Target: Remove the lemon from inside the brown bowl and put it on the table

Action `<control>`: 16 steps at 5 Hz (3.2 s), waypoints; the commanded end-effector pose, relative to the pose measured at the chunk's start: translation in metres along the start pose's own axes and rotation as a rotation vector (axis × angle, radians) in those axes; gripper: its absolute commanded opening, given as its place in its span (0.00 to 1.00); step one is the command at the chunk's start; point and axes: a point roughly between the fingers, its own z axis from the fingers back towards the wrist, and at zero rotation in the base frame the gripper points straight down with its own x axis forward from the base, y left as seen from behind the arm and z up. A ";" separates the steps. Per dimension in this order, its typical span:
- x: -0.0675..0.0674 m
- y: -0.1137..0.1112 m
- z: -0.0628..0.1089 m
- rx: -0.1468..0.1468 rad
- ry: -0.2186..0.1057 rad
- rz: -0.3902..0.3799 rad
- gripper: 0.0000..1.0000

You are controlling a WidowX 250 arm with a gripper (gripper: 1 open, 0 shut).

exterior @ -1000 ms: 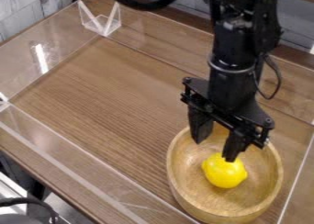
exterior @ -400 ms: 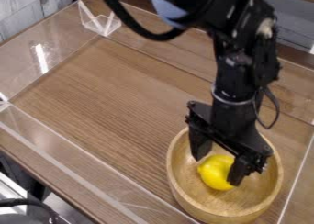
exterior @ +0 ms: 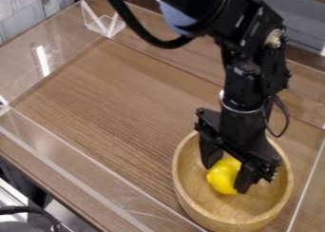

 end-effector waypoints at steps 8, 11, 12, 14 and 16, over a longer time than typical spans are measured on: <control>0.004 0.012 0.019 0.022 -0.002 -0.034 1.00; -0.001 0.013 0.012 0.026 0.011 -0.065 1.00; -0.005 0.013 0.008 0.029 0.015 -0.080 1.00; -0.004 0.012 -0.002 0.021 -0.007 -0.098 0.00; -0.002 0.012 -0.003 0.013 -0.029 -0.109 0.00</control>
